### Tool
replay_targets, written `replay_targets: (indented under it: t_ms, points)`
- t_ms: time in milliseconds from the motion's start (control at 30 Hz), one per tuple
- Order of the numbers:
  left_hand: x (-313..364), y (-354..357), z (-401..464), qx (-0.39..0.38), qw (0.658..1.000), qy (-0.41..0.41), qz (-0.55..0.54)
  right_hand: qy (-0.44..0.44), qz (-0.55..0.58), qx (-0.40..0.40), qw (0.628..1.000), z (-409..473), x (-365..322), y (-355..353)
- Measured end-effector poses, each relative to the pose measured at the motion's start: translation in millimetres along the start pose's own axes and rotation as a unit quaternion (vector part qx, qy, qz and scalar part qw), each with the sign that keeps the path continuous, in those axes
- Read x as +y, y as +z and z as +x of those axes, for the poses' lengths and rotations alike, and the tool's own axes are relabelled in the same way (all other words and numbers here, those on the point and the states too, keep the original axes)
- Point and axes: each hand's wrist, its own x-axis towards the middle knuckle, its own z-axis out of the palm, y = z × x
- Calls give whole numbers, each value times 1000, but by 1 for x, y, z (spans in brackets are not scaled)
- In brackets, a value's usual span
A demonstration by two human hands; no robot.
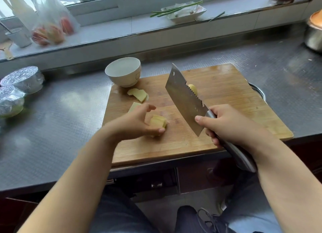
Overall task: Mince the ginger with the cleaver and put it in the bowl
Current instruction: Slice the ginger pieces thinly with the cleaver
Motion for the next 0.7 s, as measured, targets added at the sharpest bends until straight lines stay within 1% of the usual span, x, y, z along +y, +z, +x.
replay_targets:
  t_ms: [67, 133, 267, 333, 400, 533, 633, 700]
  points:
    - [-9, -5, -7, -56, 998, 18, -38, 6, -2, -9, 1000, 0, -1, 2]
    - [-16, -1, -8, -67, 996, 38, -47, 10, -6, -20, 1000, -1, -2, 5]
    - [-25, 10, -2, -5, 994, 105, 10, 16, -17, -35, 999, -3, -5, 8]
    - [-27, 11, 1, 29, 987, 139, 79, 18, -21, -36, 999, -4, -7, 8]
    - [-26, 9, 3, 41, 977, 159, 135, 19, -32, -34, 999, -5, -7, 7]
    - [-26, 9, 7, 43, 976, 162, 140, 19, -39, -33, 998, -6, -9, 3]
    - [-25, 20, 11, 97, 969, 161, 163, 30, -26, -42, 998, -6, -10, 0]
    - [-20, 30, 13, 147, 962, 135, 186, 36, -20, -48, 998, -3, -10, 0]
